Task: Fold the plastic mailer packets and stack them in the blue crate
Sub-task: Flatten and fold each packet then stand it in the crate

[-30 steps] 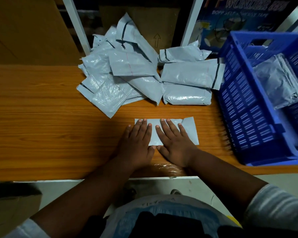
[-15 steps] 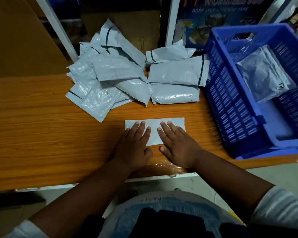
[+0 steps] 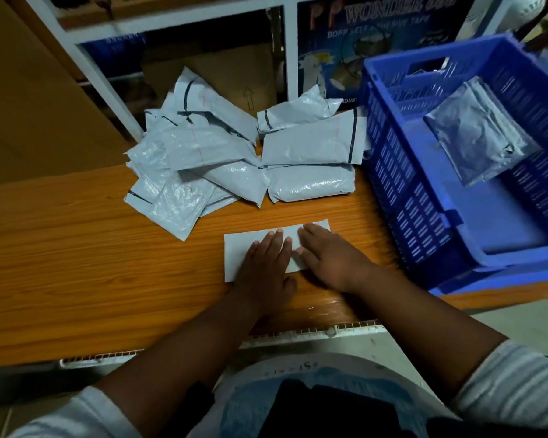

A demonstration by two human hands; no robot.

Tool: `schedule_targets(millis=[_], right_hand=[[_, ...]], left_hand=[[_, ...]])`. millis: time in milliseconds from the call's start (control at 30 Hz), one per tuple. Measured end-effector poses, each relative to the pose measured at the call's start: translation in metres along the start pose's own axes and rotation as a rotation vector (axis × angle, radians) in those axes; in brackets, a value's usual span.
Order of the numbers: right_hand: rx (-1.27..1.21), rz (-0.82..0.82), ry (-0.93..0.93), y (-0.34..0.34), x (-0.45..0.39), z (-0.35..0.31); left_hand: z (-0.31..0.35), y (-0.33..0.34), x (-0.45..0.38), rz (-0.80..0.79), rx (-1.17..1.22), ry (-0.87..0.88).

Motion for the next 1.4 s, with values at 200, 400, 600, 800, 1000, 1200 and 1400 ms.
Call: schedule_targets(millis=[200,400,600,800,1000,1200,1400], right_hand=[[0.229,0.080,-0.204,0.016,-0.013,-0.033],[0.288,0.005,-0.143,0.022,-0.007,-0.006],[0.319,-0.007,0.067,-0.005,0.007,0.022],[0.277,-0.014,-0.218,0.022,-0.028,-0.047],[0.319,-0.004,-0.022,0.017,0.004,0.007],[0.339,0.063,-0.053,0.006,-0.016,-0.031],[0.317,-0.043,-0.083,0.025,-0.039,-0.050]], left_hand=[[-0.027,-0.012,-0.002,0.146,0.066,-0.079],[-0.069,0.004,0.009,0.133,0.041,-0.110],[-0.106,0.006,0.022,0.127,-0.005,-0.204],[-0.051,-0.005,0.006,0.174,0.042,0.025],[-0.119,0.016,0.032,0.192,0.027,-0.163],[-0.111,0.004,0.026,0.222,0.062,-0.056],[-0.112,0.011,0.016,0.248,0.070,-0.054]])
Point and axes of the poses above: each hand's wrist, its own x-axis away from the middle knuckle, its own y-axis out of the palm, z = x × y, the point moved 6 cm from there along -x, towards the middle knuckle, and after that the axes turned 8 degrees about -y, right-handed, at the moved point
